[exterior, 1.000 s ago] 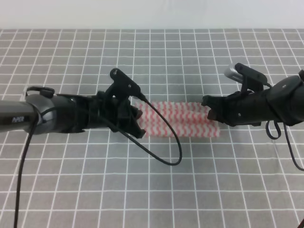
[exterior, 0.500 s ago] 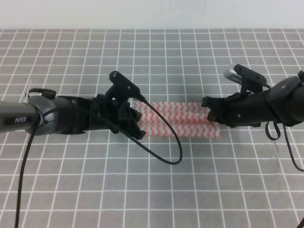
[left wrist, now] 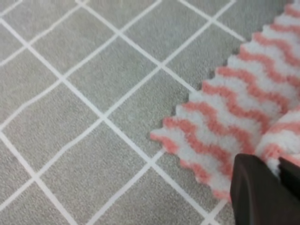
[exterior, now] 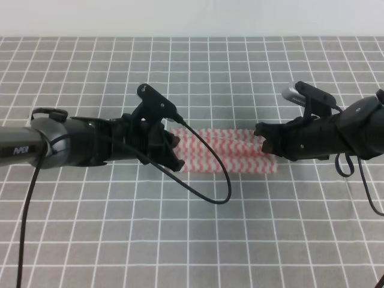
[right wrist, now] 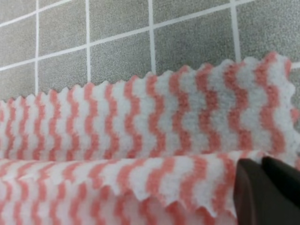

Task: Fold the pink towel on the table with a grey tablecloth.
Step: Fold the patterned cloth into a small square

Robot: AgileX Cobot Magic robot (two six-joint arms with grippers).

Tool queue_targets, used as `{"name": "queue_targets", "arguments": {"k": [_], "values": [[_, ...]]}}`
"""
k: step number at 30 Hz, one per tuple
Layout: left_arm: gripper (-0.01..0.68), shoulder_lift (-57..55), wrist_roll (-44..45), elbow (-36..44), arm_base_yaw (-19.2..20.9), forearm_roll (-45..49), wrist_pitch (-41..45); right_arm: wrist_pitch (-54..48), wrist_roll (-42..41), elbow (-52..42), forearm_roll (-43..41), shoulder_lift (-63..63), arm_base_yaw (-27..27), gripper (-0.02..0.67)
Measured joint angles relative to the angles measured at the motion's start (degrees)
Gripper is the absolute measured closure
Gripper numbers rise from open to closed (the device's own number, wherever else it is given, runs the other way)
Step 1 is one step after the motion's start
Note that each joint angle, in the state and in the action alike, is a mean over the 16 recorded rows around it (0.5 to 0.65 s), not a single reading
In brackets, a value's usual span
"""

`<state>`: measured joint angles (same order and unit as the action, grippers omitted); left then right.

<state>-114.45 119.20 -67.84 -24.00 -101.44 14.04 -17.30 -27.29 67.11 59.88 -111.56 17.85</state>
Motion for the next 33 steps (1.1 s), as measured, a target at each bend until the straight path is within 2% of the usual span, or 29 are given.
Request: {"name": "queue_targets", "arguments": {"k": [33], "values": [[0.675,-0.55,-0.49,-1.58,0.0,0.11,-1.72,-1.07,-0.01,3.05,-0.42,-0.99,-0.01,0.664]]}}
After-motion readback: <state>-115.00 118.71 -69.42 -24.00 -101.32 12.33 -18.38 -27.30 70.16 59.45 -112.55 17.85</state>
